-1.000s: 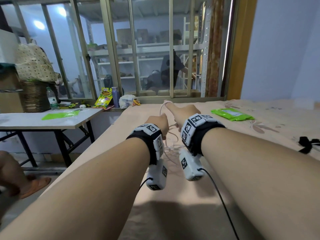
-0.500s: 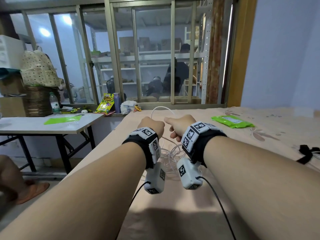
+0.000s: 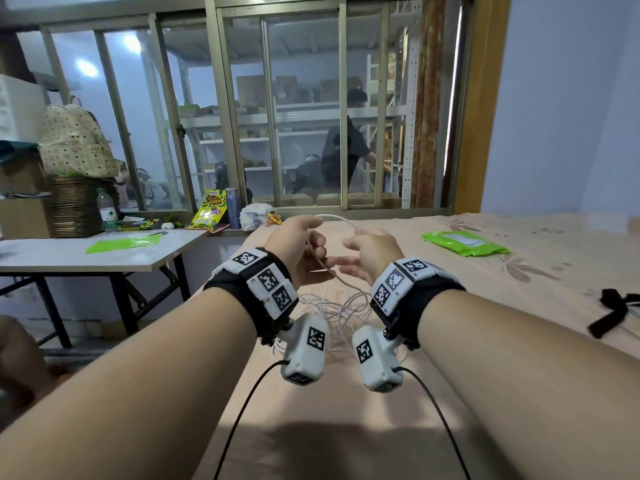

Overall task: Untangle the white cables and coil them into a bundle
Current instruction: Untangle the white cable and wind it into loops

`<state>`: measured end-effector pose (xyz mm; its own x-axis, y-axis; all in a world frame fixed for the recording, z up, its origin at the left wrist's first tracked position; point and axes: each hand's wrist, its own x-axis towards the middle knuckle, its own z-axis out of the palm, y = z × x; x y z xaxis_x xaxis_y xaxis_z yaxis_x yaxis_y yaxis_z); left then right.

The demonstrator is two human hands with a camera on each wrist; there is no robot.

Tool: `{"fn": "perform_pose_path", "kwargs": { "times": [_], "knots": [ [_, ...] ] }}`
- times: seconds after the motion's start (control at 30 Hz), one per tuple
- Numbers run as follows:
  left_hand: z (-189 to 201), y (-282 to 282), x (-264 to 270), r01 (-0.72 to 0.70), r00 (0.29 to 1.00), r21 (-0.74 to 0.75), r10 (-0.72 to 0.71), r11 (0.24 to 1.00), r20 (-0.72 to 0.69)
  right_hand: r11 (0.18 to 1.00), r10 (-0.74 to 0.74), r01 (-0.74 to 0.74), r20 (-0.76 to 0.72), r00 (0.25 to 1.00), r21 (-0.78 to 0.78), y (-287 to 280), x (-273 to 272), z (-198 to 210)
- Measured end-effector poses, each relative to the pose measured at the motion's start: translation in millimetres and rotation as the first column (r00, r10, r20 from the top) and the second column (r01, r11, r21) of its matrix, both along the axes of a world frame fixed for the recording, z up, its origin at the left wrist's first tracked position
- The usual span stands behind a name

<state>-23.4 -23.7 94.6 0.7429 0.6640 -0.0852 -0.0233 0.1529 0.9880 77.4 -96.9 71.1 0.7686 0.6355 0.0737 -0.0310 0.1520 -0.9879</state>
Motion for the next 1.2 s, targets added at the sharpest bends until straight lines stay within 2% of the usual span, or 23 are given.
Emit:
{"fn": "perform_pose_path", "kwargs": {
  "times": [0.1, 0.2, 0.3, 0.43, 0.5, 0.57, 0.6, 0.67, 0.73, 0.77, 0.83, 0.9, 0.97, 1.0, 1.07, 1.1, 1.2],
  "knots": [
    [3, -6, -3, 0.114, 0.989, -0.071, -0.107, 0.991, 0.098, 0.99, 0.116, -0.111, 0.049, 0.992, -0.084, 6, -8, -8],
    [4, -7, -4, 0.139, 0.974, -0.133, -0.111, 0.981, 0.197, 0.953, 0.206, -0.183, 0.07, 0.976, -0.241, 0, -20, -8],
    [2, -3, -5, 0.127, 0.962, -0.197, -0.073, 0.972, 0.262, 0.942, 0.224, -0.206, 0.037, 0.974, -0.266, -7, -22, -10],
    [-2, -2, -5, 0.175, 0.942, -0.168, -0.116, 0.97, 0.315, 0.942, 0.253, -0.219, 0.11, 0.961, -0.256, -5, -20, -14],
    [-2, -2, -2, 0.104, 0.952, -0.053, -0.084, 0.993, 0.295, 0.951, 0.243, -0.213, 0.114, 0.963, -0.225, -4, -20, -17],
    [-3, -1, 1, -0.031, 0.979, 0.19, -0.008, 0.981, 0.201, 0.962, 0.227, -0.202, 0.122, 0.966, -0.183, -4, -17, -22],
    [-3, -1, 2, -0.078, 0.989, 0.337, 0.03, 0.938, 0.145, 0.967, 0.22, -0.197, 0.139, 0.966, -0.163, -4, -17, -24],
    [-8, 3, 2, -0.105, 0.994, 0.6, 0.095, 0.793, 0.05, 0.975, 0.203, -0.182, 0.175, 0.963, -0.127, -8, -18, -22],
    [-15, 8, 1, -0.074, 0.99, 0.726, 0.138, 0.684, -0.03, 0.985, 0.169, -0.159, 0.21, 0.963, -0.067, -11, -18, -19],
    [-18, 11, 0, -0.056, 0.989, 0.733, 0.139, 0.678, -0.053, 0.99, 0.142, -0.137, 0.226, 0.964, -0.041, -11, -17, -18],
    [-23, 14, -1, -0.026, 0.994, 0.69, 0.091, 0.724, -0.058, 0.998, 0.069, -0.069, 0.251, 0.965, -0.008, -8, -15, -15],
    [-26, 11, 0, -0.013, 1.0, 0.592, 0.025, 0.806, -0.012, 1.0, -0.013, 0.009, 0.262, 0.965, 0.02, -4, -11, -12],
    [-27, 8, 4, -0.074, 0.994, 0.461, 0.028, 0.884, 0.106, 0.999, -0.051, 0.043, 0.297, 0.954, 0.034, 0, -8, -10],
    [-26, 9, 6, -0.133, 0.985, 0.401, 0.076, 0.906, 0.156, 0.998, -0.056, 0.046, 0.323, 0.945, 0.037, 2, -7, -11],
    [-22, 11, 7, -0.22, 0.968, 0.3, 0.168, 0.928, 0.189, 0.999, -0.004, -0.01, 0.364, 0.931, 0.037, 3, -7, -12],
    [-22, 13, 7, -0.203, 0.971, 0.283, 0.156, 0.937, 0.181, 0.997, 0.048, -0.064, 0.38, 0.924, 0.031, 2, -8, -12],
    [-26, 16, 3, -0.001, 0.999, 0.342, -0.016, 0.94, 0.048, 0.982, 0.175, -0.191, 0.433, 0.884, -0.007, -6, -12, -3]
  ]
}}
